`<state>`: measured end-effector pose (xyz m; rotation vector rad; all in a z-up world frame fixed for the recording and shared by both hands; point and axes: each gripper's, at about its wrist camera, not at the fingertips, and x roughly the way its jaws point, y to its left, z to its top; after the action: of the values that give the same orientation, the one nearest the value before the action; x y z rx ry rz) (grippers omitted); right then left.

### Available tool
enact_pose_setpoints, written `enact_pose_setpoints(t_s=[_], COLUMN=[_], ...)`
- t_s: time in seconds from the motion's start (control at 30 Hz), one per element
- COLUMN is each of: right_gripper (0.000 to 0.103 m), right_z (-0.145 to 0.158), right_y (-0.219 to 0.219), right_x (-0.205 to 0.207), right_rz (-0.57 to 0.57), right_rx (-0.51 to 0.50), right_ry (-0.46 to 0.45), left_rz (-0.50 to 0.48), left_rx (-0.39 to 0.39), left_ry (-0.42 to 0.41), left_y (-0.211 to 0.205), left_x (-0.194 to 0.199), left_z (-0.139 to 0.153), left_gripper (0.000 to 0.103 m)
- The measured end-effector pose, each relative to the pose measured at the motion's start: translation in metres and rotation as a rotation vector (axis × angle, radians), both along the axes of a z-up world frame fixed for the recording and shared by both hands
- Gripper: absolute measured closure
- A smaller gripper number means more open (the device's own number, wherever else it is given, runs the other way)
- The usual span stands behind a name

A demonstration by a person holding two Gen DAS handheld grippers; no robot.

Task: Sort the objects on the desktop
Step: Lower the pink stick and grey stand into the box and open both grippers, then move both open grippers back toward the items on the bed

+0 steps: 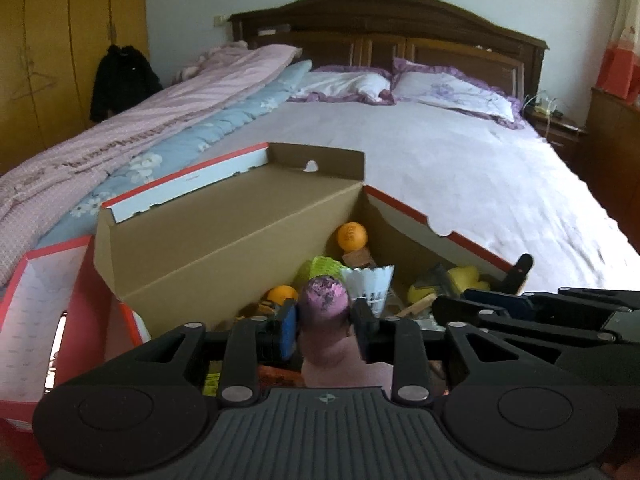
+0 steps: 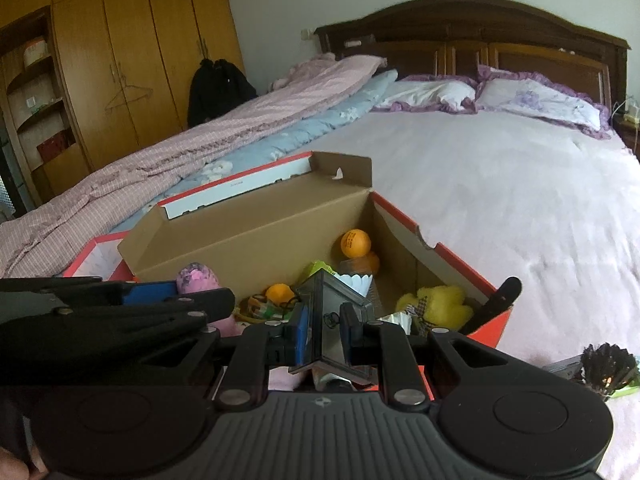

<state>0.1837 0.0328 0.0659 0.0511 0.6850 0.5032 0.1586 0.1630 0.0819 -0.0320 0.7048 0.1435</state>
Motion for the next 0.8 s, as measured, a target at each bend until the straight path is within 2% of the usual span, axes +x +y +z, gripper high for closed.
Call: enact_pose_setpoints(t_s=[0.17, 0.37, 0.47, 0.63, 0.8], right_gripper=[0.072, 0.063, 0.057, 0.051, 0.051], right_z=[0.0, -0.002, -0.013, -0.047, -0.076], right_y=[-0.011, -0.043, -0.069, -0.117, -0.172], right_x=[-0.002, -0.04, -0.076, -0.136, -0.177], right_rz=[-0.038, -0.059, -0.084, -0.156, -0.263], right_rx=[0.033, 0.074, 0.066, 0.003, 0.053], right_ry=[0.003, -0.018, -0.017, 0.051, 0.127], left_rz=[0.013, -0.008, -0.033, -0.088, -0.152], left_rx=[-0.015, -0.027, -0.043, -0.066, -0.043], left_ry=[-0.022, -0.045, -0.034, 0.0, 0.061], left_y=[0.007, -0.008, -0.027, -0.068, -0.118], left_x=[-0.009, -0.037, -0.055, -0.086, -0.116], left_z=[0.006, 0.006, 0.0, -0.014, -0.032], left_gripper=[0.037, 0.023, 0.021, 0.017, 0.015])
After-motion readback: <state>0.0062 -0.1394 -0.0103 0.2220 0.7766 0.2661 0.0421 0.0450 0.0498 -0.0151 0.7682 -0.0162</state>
